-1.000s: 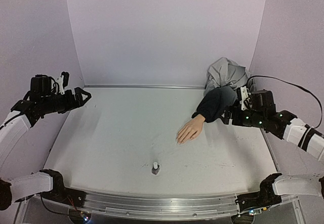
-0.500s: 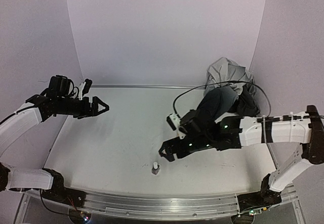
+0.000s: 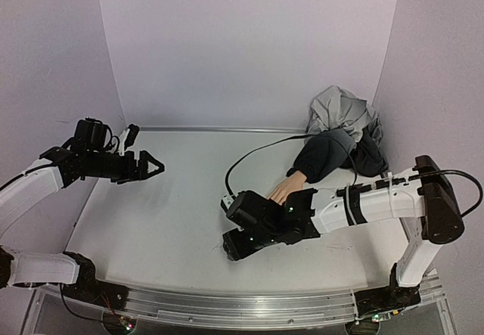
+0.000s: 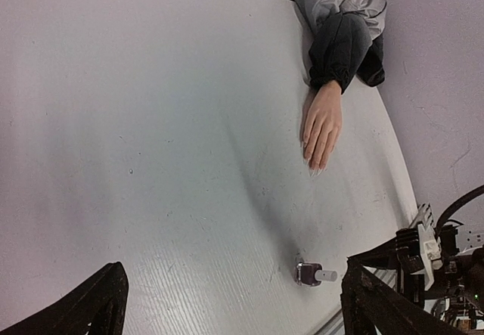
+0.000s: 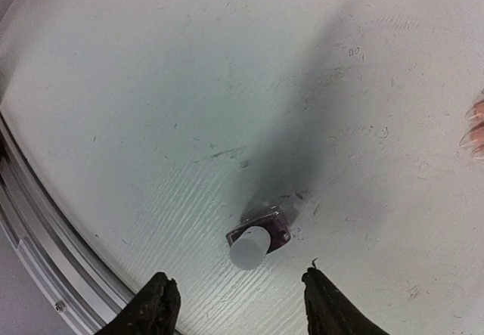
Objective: Paint the nails
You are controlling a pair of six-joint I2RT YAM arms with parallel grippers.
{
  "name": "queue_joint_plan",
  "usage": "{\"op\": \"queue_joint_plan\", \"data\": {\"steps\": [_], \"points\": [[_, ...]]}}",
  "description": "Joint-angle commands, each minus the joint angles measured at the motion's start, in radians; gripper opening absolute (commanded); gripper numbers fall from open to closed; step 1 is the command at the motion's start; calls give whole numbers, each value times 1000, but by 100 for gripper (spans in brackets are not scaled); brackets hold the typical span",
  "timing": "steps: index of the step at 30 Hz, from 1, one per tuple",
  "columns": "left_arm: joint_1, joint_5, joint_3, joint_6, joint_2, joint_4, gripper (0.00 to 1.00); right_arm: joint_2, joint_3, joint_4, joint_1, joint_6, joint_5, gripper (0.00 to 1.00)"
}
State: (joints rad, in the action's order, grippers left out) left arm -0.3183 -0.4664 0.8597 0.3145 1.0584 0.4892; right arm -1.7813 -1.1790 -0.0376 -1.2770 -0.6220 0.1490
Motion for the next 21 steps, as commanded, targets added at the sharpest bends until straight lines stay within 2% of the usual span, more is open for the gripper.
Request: {"op": "queue_joint_plan", "data": {"steps": [1,15,21], "points": [[-4,5,4,5,-29,-38,99,-30,-42,-38,2,-21,28,54],[-6,-8,-5,19,-41,-38,100,-101,-75,-41,2,-41,92,36],[-5,-14,-9,29,-40,-38,100,-130,-86,-41,2,-46,98,32]]}}
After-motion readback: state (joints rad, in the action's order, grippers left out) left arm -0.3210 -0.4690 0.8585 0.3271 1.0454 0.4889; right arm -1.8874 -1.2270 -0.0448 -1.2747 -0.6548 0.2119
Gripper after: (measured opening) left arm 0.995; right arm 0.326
